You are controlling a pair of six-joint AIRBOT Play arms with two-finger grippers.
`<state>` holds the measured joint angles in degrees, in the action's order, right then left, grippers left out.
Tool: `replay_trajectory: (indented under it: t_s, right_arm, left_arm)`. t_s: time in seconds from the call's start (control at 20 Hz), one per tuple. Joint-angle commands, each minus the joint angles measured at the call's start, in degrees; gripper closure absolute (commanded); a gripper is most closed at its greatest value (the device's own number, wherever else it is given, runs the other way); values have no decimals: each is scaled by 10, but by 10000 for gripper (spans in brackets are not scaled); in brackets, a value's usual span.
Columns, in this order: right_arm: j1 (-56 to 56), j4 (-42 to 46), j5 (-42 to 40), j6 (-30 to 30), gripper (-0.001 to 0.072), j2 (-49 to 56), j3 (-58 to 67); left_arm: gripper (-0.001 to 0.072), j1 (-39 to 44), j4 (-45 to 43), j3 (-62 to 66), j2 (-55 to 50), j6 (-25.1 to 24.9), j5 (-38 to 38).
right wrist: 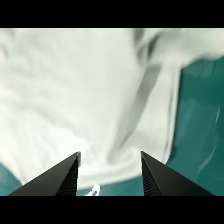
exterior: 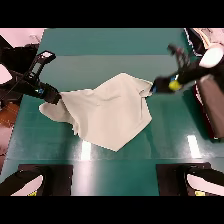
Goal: Fold the shirts.
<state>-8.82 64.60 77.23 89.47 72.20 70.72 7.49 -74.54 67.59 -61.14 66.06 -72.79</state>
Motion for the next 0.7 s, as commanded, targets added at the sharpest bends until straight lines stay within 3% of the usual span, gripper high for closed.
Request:
replay_trajectory:
  t_s: [0.0,0.25,0.5,0.65]
  right_arm:
    - [-49,-42,-61,31,268,-82,-199]
    - [-117,-157,-166,52,258,-99,-347]
    - [-195,-186,-249,52,260,-37,-357]
    - [-214,-185,-258,52,266,-14,-332]
  left_arm:
    - [683,0,0,0,0,1,2]
    - [683,0,4,0,0,16,2]
    - [683,0,4,0,0,16,-12]
    - [683,0,4,0,0,15,-18]
